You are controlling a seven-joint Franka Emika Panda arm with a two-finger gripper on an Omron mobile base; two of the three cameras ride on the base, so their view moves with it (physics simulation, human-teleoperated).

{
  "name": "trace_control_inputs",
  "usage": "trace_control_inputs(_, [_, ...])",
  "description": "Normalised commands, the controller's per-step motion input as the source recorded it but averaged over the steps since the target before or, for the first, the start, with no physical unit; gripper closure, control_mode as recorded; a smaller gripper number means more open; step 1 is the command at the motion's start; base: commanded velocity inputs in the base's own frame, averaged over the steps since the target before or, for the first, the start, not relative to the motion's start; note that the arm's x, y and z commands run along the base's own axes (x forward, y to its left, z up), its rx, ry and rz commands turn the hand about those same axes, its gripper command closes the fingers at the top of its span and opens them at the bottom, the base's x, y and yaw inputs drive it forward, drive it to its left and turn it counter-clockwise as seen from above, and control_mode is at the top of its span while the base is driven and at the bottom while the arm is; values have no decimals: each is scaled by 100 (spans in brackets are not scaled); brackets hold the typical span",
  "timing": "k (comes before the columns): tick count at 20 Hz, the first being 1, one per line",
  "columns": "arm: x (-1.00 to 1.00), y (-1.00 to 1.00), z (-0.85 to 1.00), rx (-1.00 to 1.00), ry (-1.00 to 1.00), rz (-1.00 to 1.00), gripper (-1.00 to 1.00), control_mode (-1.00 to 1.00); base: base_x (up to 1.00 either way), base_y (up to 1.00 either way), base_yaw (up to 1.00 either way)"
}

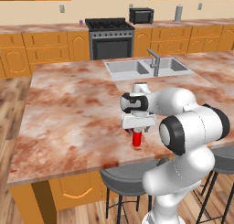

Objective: Four empty soda cans are scattered around the kitchen. Gather all the cans and cluster them next to the stove for recycling.

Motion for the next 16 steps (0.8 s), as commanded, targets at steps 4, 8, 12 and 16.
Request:
trace_control_inputs(4, [-1,0,-10,0,5,0,-100,-100,0,0,0])
trace_control_inputs(8, [0,0,-13,0,4,0,-100,-100,0,0,0])
trace_control_inputs(12, [0,0,-15,0,4,0,-100,-100,0,0,0])
trace_control_inputs(16, [0,0,-16,0,4,0,-100,-100,0,0,0])
